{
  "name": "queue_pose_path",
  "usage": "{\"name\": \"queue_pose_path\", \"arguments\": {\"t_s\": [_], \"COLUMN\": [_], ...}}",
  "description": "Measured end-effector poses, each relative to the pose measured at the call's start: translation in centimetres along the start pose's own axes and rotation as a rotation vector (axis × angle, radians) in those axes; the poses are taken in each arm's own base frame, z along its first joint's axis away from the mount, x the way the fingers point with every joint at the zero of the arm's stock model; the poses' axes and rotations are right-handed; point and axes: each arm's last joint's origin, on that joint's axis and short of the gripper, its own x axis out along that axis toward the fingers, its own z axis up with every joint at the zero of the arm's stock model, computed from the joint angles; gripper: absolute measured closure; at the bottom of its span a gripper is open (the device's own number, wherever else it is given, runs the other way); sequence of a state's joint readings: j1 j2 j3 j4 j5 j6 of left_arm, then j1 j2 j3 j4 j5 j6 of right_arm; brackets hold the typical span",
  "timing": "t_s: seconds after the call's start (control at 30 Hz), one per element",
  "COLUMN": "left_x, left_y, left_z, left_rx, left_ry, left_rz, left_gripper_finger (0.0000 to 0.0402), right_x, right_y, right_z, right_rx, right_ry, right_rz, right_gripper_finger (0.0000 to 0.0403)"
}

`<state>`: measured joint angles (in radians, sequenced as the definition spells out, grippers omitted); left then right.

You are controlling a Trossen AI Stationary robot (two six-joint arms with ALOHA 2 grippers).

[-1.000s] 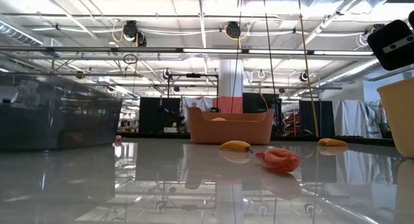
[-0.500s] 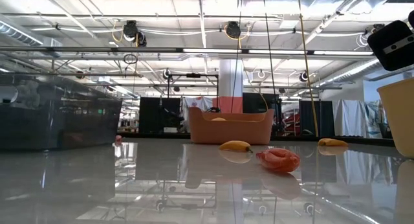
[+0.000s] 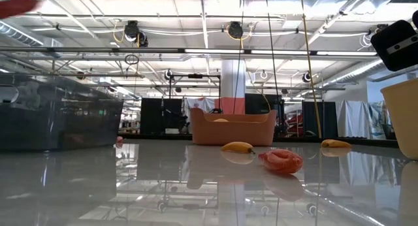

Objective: Sort produce into baskets
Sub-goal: Put the orange chili pepper into the black bin

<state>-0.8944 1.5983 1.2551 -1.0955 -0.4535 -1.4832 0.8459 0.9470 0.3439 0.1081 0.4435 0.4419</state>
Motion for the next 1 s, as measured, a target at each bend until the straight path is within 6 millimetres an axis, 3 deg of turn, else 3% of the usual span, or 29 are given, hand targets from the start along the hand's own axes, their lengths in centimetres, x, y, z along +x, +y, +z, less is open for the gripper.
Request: {"name": "queue_pose_path", "arguments": {"t_s": [0.2, 0.4, 0.67, 0.87, 1.0], "left_x": [0.9, 2.7, 4.5, 5.3, 5.4], "left_y": [2.9, 5.1, 7.0, 8.3, 8.7], "left_z": [3.1, 6.2, 9.8, 11.7, 12.0], "left_rx": [-0.127, -0.257, -0.358, -0.402, -0.382], "left_ry": [-0.036, 0.133, 0.405, 0.460, 0.469], "left_rz": [0.243, 0.386, 0.337, 0.317, 0.312], "left_gripper_finger": [0.0400, 0.0400, 0.0400, 0.0397, 0.0365], "right_x": [-0.2, -1.5, -4.1, -5.5, -6.2], "right_y": [0.1, 0.7, 0.4, -0.1, -0.6], "right_z": [0.3, 0.7, 0.7, 0.5, 0.2], "right_rx": [0.022, 0.027, -0.005, -0.062, -0.089], "right_ry": [0.003, 0.016, 0.012, 0.027, 0.045], "right_rz": [0.026, 0.178, 0.232, 0.251, 0.248], "right_gripper_finger": [0.0399, 0.0399, 0.0399, 0.0399, 0.0399]}}
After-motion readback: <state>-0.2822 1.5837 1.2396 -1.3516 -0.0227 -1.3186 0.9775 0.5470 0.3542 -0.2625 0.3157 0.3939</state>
